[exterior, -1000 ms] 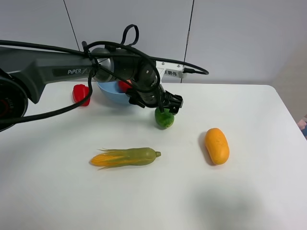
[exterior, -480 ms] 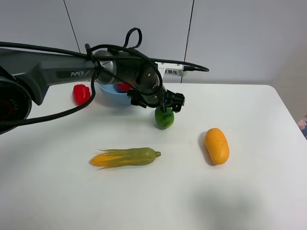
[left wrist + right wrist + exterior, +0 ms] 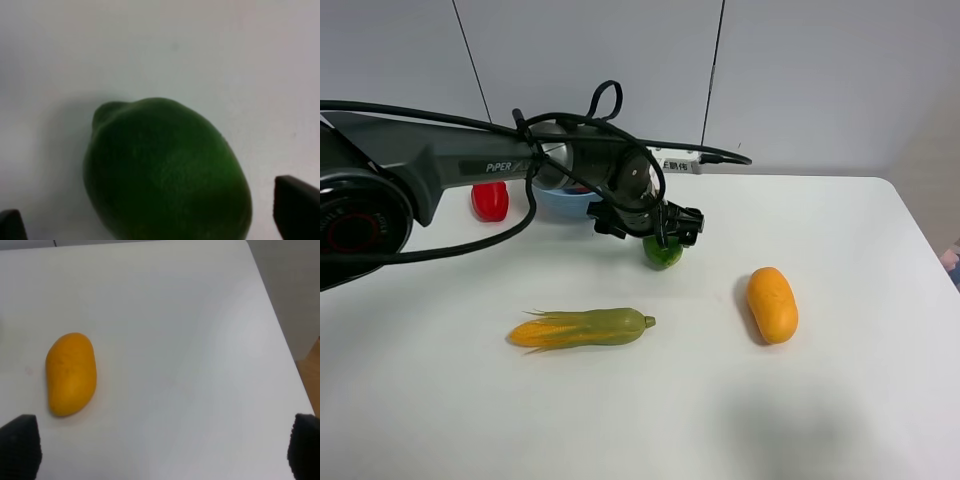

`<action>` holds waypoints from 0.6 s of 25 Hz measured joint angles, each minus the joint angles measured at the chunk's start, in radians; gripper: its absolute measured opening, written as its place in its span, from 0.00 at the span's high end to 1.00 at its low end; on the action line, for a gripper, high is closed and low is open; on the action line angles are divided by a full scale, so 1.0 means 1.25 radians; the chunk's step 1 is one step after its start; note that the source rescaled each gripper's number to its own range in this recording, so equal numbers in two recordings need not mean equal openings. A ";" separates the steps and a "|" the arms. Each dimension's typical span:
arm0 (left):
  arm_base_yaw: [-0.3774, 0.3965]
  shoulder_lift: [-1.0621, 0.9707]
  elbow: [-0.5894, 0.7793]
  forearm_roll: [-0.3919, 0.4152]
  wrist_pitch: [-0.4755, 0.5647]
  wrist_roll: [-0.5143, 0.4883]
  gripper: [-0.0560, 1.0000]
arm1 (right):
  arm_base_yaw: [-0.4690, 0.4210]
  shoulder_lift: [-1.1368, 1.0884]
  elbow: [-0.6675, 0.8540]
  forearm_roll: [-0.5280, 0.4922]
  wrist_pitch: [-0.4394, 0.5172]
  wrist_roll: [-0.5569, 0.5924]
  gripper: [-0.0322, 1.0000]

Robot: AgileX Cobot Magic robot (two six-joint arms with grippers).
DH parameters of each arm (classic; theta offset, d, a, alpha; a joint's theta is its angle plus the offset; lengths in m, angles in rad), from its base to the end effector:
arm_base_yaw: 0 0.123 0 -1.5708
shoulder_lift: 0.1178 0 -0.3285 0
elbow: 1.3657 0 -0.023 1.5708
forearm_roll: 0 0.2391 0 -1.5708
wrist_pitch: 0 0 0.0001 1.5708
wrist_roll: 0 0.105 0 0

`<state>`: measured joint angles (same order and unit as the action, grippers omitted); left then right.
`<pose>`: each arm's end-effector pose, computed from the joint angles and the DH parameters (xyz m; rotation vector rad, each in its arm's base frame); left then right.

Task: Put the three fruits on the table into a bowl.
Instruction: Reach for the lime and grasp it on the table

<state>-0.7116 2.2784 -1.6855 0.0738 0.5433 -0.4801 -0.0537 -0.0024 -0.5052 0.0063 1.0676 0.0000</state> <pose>0.3919 -0.3327 0.1592 0.3770 2.6327 -0.3379 -0.0476 0.0031 0.2660 0.0545 2.0429 -0.0260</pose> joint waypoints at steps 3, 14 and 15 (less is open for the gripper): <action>0.000 0.002 0.000 0.000 -0.007 0.000 0.02 | 0.000 0.000 0.000 0.000 0.000 0.000 0.00; 0.000 0.042 0.000 -0.003 -0.044 0.000 0.02 | 0.000 0.000 0.000 0.000 0.000 0.000 0.00; 0.000 0.046 0.000 -0.003 -0.049 0.000 0.02 | 0.000 0.000 0.000 0.000 0.000 0.000 0.00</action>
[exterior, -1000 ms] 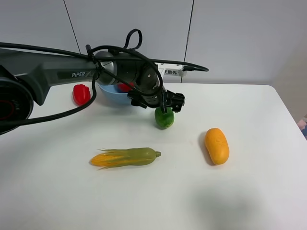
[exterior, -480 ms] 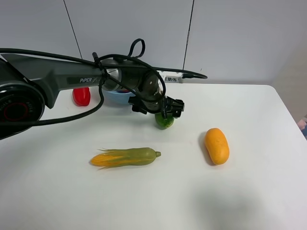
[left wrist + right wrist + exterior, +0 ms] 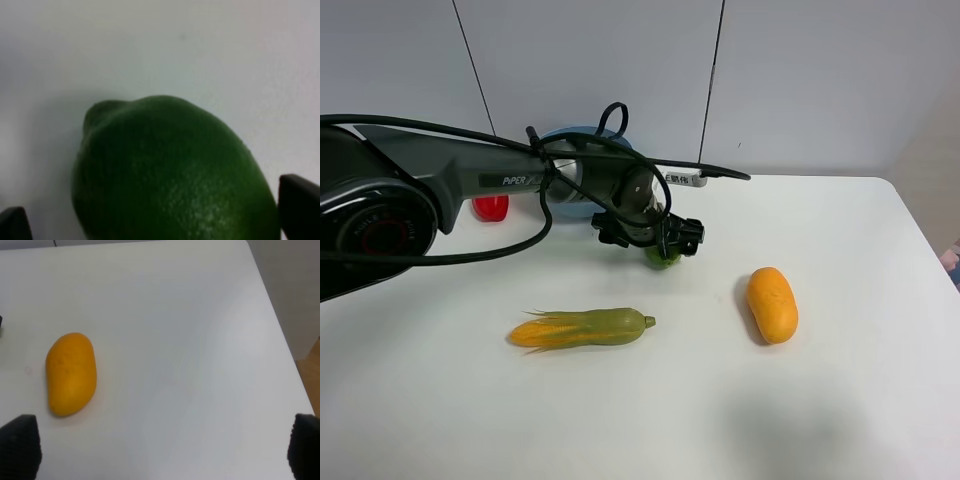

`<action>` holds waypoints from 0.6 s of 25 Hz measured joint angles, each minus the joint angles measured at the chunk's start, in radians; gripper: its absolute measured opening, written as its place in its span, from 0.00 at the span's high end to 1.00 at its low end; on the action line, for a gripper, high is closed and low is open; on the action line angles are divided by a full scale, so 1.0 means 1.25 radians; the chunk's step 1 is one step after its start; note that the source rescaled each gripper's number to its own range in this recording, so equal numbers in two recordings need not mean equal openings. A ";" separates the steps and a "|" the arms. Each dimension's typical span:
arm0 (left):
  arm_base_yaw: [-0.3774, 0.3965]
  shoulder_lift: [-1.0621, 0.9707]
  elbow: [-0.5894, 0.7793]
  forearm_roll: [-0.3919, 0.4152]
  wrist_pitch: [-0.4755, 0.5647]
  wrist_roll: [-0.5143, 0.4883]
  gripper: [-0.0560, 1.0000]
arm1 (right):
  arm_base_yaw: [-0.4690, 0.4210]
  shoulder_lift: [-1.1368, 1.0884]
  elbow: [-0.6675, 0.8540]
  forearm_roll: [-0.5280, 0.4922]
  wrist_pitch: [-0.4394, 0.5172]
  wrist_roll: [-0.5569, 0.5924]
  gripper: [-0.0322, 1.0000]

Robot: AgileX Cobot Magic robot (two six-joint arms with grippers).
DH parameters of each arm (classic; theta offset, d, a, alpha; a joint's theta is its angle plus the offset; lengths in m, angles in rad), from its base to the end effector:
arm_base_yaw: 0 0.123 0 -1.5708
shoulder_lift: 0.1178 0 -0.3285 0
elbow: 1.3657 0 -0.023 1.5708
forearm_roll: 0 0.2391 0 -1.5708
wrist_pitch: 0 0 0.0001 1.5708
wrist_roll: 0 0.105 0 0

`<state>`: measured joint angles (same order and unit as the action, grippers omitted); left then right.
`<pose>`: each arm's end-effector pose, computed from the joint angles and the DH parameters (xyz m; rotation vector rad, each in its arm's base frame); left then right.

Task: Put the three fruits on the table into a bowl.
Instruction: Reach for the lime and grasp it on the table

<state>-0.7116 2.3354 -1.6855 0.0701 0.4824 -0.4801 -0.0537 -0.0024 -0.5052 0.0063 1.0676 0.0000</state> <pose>0.3967 -0.3376 0.1329 0.3773 2.6314 -0.3472 -0.0476 0.0031 0.2660 0.0545 2.0429 -0.0260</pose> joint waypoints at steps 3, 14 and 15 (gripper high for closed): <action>0.000 0.009 0.000 0.000 -0.008 -0.001 0.02 | 0.000 0.000 0.000 0.000 0.000 0.000 0.00; 0.000 0.019 0.000 0.002 -0.027 -0.001 0.05 | 0.000 0.000 0.000 0.000 0.000 0.000 0.00; 0.000 0.019 0.000 0.002 -0.030 0.001 0.15 | 0.000 0.000 0.000 0.000 0.000 0.000 0.00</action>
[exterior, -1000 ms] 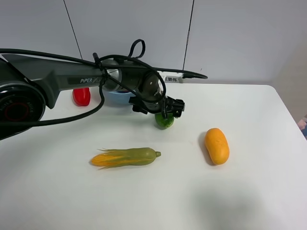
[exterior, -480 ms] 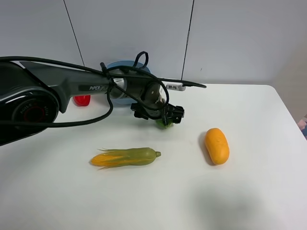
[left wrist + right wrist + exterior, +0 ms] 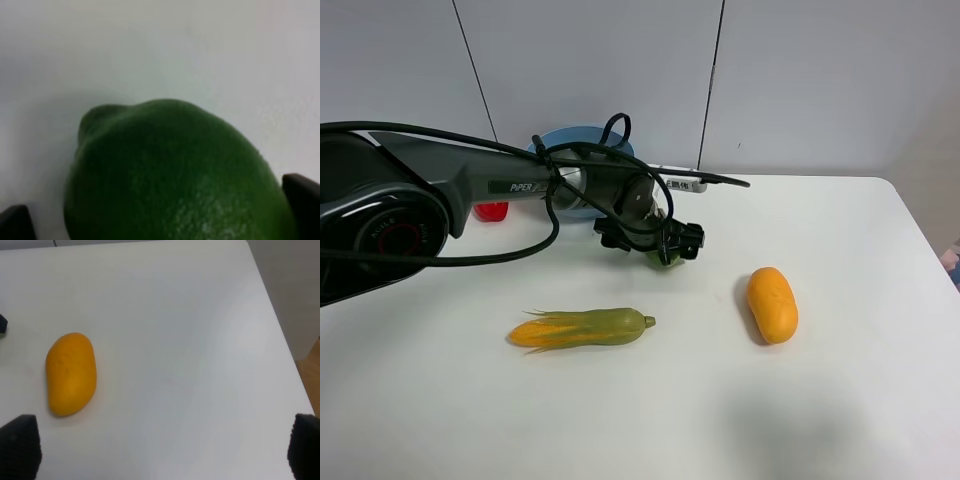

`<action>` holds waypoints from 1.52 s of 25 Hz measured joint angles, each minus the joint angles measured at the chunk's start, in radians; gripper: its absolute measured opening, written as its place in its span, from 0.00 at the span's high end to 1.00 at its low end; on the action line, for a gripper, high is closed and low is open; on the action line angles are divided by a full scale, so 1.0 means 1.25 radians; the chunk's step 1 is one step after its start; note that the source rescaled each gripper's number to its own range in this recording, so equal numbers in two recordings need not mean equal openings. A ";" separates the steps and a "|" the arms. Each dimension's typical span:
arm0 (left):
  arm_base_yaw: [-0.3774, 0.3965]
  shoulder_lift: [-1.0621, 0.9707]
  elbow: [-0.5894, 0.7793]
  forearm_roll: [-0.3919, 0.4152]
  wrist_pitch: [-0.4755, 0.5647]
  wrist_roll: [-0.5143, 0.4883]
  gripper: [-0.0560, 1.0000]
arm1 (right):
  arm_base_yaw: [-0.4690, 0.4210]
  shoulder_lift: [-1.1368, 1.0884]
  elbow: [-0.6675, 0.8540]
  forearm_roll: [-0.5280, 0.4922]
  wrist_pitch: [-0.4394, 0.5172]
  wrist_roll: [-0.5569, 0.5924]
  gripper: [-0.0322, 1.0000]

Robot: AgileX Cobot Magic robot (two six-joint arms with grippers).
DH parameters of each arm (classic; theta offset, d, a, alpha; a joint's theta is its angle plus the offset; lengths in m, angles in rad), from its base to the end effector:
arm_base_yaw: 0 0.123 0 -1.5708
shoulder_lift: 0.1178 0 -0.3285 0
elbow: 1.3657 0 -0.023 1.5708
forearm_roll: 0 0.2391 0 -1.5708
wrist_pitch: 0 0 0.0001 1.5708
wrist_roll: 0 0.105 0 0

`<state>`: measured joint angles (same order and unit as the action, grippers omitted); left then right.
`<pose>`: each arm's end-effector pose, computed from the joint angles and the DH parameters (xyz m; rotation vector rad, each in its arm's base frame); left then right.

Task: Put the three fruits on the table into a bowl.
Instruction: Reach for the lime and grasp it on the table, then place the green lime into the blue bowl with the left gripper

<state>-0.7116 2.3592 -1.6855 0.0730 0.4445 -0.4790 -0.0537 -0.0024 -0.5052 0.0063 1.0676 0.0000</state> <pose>0.3993 -0.3400 0.1224 0.3820 2.6175 -0.3559 -0.0476 0.0031 0.2660 0.0545 2.0429 -0.0260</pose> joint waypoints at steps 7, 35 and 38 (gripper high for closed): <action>0.000 -0.006 0.000 0.016 0.002 0.018 0.92 | 0.000 0.000 0.000 0.000 0.000 0.000 0.00; 0.282 -0.208 0.000 -0.058 -0.065 0.569 0.92 | 0.000 0.000 0.000 0.000 0.000 0.000 0.00; 0.281 -0.202 0.000 -0.071 -0.068 0.569 0.92 | 0.000 0.000 0.000 0.000 0.000 0.000 0.00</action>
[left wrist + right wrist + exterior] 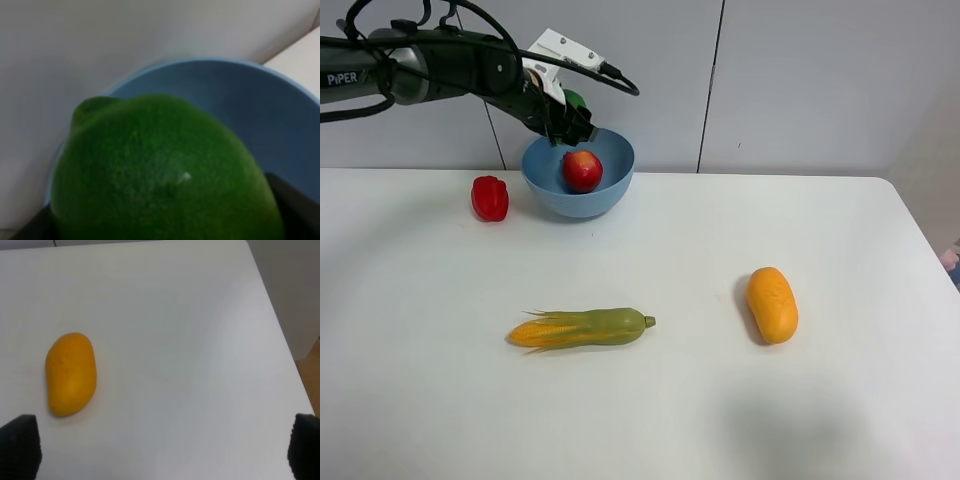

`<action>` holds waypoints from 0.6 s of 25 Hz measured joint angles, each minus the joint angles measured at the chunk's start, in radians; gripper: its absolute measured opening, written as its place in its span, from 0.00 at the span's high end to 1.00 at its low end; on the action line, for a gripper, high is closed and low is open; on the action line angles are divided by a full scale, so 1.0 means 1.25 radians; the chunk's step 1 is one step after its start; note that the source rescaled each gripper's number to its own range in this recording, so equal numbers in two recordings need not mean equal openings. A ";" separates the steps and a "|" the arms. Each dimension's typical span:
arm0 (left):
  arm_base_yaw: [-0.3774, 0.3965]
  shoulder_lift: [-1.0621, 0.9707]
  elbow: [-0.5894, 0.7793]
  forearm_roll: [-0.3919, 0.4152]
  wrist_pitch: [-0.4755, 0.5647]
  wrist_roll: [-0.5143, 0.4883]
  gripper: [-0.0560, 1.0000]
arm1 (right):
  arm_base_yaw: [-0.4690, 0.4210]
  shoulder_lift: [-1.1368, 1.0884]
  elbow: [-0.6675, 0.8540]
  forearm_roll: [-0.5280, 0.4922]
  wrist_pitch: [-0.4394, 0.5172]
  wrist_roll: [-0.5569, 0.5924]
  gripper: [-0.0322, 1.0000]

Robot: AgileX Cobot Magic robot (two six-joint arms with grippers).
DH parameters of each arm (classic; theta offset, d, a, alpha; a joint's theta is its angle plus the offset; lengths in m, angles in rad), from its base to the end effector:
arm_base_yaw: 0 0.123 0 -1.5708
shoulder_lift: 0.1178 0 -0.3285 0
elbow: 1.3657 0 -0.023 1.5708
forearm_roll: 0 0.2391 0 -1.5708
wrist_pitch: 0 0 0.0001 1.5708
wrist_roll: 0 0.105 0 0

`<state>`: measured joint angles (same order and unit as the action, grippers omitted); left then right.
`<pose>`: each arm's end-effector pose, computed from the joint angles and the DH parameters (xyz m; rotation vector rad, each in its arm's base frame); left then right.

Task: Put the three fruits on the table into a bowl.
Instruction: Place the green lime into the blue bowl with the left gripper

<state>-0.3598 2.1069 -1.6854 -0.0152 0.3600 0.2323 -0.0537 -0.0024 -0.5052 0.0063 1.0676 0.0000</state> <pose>0.4808 -0.1815 0.2598 0.6485 2.1715 -0.0813 -0.0476 0.0031 0.2660 0.0545 2.0429 -0.0260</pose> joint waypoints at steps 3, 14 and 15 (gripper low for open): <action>0.000 0.009 0.000 -0.017 -0.012 0.000 0.92 | 0.000 0.000 0.000 0.000 0.000 0.000 0.00; 0.000 0.032 0.000 -0.067 -0.005 -0.026 0.05 | 0.000 0.000 0.000 0.000 0.000 0.000 0.00; 0.000 0.032 0.000 -0.068 -0.001 -0.032 0.03 | 0.000 0.000 0.000 0.000 0.000 0.000 0.00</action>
<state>-0.3598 2.1470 -1.6854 -0.1005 0.3584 0.1927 -0.0537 -0.0024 -0.5052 0.0063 1.0674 0.0000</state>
